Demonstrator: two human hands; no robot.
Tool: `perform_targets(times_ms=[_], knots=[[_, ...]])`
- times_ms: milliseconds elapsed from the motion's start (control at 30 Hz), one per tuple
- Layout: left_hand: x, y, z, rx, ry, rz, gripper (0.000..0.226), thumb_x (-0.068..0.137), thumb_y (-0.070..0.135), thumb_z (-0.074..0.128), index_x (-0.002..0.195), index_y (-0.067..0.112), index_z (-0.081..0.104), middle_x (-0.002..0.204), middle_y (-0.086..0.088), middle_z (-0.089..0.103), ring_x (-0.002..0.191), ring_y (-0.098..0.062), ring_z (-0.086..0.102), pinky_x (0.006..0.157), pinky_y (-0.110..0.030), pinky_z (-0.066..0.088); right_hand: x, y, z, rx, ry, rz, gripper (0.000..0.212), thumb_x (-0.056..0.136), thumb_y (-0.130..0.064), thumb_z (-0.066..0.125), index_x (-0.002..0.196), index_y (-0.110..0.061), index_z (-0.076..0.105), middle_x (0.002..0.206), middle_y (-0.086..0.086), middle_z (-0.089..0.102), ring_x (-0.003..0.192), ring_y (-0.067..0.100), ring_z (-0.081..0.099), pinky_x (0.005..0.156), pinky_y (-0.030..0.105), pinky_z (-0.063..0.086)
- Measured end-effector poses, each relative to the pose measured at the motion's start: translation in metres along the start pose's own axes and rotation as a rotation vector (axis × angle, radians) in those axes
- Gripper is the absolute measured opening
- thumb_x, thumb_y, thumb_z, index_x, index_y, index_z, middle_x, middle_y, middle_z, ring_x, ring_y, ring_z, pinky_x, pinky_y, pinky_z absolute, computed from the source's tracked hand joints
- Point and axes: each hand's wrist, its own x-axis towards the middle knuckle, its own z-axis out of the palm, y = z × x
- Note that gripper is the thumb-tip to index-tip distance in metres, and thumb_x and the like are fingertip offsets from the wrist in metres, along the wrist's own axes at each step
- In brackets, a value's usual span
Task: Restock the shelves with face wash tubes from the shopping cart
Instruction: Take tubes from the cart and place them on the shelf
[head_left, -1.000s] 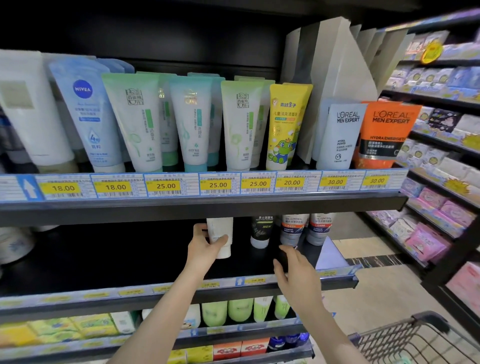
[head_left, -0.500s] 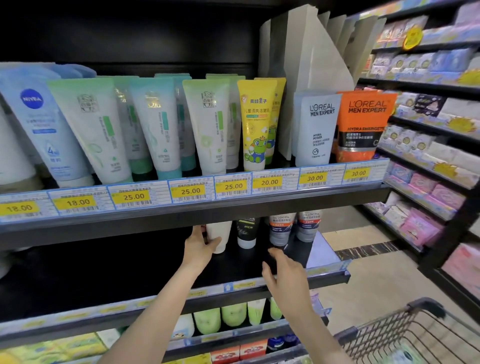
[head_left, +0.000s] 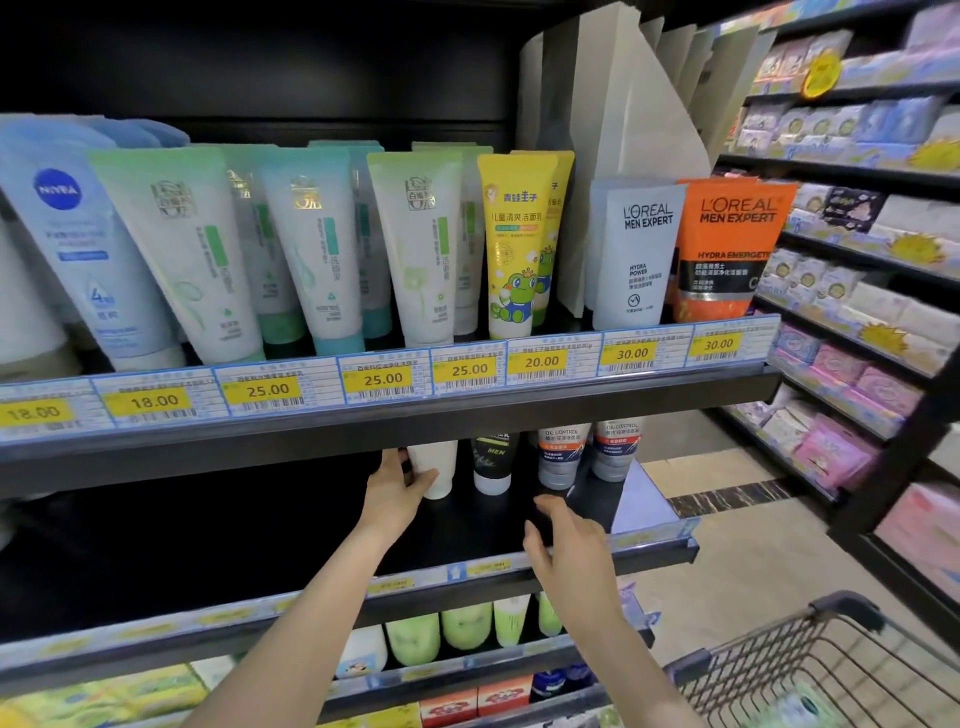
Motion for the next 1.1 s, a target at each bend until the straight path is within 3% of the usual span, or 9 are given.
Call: perform_targets(times_ms=[133, 233, 367, 467, 600, 667, 767, 933, 1100], knots=[[0.001, -0.002, 0.001, 0.001, -0.024, -0.001, 0.054, 0.091, 0.012, 0.057, 0.136, 0.006, 0.029, 0.137, -0.013, 0.049, 0.123, -0.028, 0.051, 0.098, -0.033, 0.04, 0.0, -0.001, -0.002, 0.002, -0.008, -0.01, 0.026, 0.079, -0.014, 0.072, 0.103, -0.009, 0.067, 0.08, 0.003, 0.071, 0.07, 0.023, 0.066, 0.068, 0.034, 0.053], [0.0, -0.005, 0.002, 0.052, -0.016, -0.023, 0.054, 0.089, 0.015, 0.06, 0.134, 0.004, 0.032, 0.133, -0.015, 0.052, 0.117, -0.029, 0.054, 0.095, -0.035, 0.043, 0.001, -0.003, -0.006, 0.021, -0.052, 0.013, 0.027, 0.087, -0.019, 0.062, 0.113, -0.01, 0.064, 0.093, 0.004, 0.071, 0.082, 0.022, 0.065, 0.079, 0.033, 0.049], [-0.014, -0.006, 0.0, 0.271, 0.032, -0.01, 0.045, 0.09, 0.021, 0.058, 0.126, 0.005, 0.037, 0.12, -0.016, 0.057, 0.099, -0.028, 0.062, 0.079, -0.035, 0.05, 0.006, -0.006, -0.013, 0.028, -0.132, 0.034, 0.033, 0.093, -0.025, 0.052, 0.123, -0.012, 0.057, 0.109, 0.004, 0.067, 0.096, 0.021, 0.062, 0.087, 0.03, 0.045], [-0.035, 0.005, -0.003, 0.586, 0.031, 0.138, 0.035, 0.093, 0.027, 0.05, 0.122, 0.011, 0.041, 0.117, -0.009, 0.056, 0.099, -0.026, 0.06, 0.072, -0.034, 0.048, 0.008, -0.008, -0.023, -0.002, -0.184, 0.042, 0.033, 0.095, -0.028, 0.049, 0.124, -0.013, 0.055, 0.112, 0.003, 0.065, 0.101, 0.021, 0.06, 0.087, 0.03, 0.046], [-0.07, 0.03, 0.0, 0.917, 0.036, 0.358, 0.034, 0.094, 0.034, 0.043, 0.123, 0.017, 0.047, 0.118, -0.003, 0.057, 0.106, -0.022, 0.056, 0.079, -0.033, 0.046, 0.002, -0.002, -0.049, -0.13, -0.123, -0.035, 0.026, 0.091, -0.024, 0.054, 0.113, -0.011, 0.06, 0.098, 0.009, 0.067, 0.091, 0.03, 0.063, 0.073, 0.036, 0.047], [-0.088, 0.043, 0.007, 0.998, 0.039, 0.437, 0.033, 0.094, 0.035, 0.04, 0.121, 0.019, 0.05, 0.117, -0.001, 0.058, 0.109, -0.021, 0.053, 0.083, -0.033, 0.042, -0.007, 0.003, -0.068, -0.203, -0.164, -0.006, 0.032, 0.093, -0.026, 0.05, 0.121, -0.012, 0.055, 0.109, 0.008, 0.063, 0.1, 0.03, 0.06, 0.08, 0.036, 0.045], [-0.117, 0.059, 0.026, 1.039, -0.019, 0.522, 0.037, 0.095, 0.035, 0.038, 0.127, 0.019, 0.047, 0.123, -0.001, 0.053, 0.117, -0.022, 0.047, 0.091, -0.036, 0.037, -0.026, 0.02, -0.097, -0.211, -0.156, 0.035, 0.033, 0.09, -0.024, 0.052, 0.12, -0.01, 0.056, 0.11, 0.012, 0.063, 0.103, 0.032, 0.06, 0.081, 0.037, 0.046], [-0.163, 0.089, 0.078, 1.066, -0.15, 0.646, 0.039, 0.097, 0.036, 0.034, 0.129, 0.016, 0.045, 0.126, -0.005, 0.049, 0.118, -0.026, 0.043, 0.092, -0.037, 0.035, -0.065, 0.061, -0.152, -0.329, -0.208, 0.145, 0.033, 0.093, -0.03, 0.045, 0.124, -0.018, 0.049, 0.118, 0.003, 0.058, 0.109, 0.024, 0.054, 0.085, 0.032, 0.042], [-0.204, 0.113, 0.144, 0.962, -0.276, 0.772, 0.039, 0.095, 0.036, 0.037, 0.129, 0.019, 0.045, 0.128, -0.001, 0.051, 0.122, -0.022, 0.043, 0.099, -0.036, 0.033, -0.119, 0.114, -0.202, -0.395, -0.207, 0.317, 0.039, 0.095, -0.03, 0.041, 0.131, -0.017, 0.045, 0.126, 0.001, 0.054, 0.11, 0.019, 0.053, 0.087, 0.03, 0.045]])
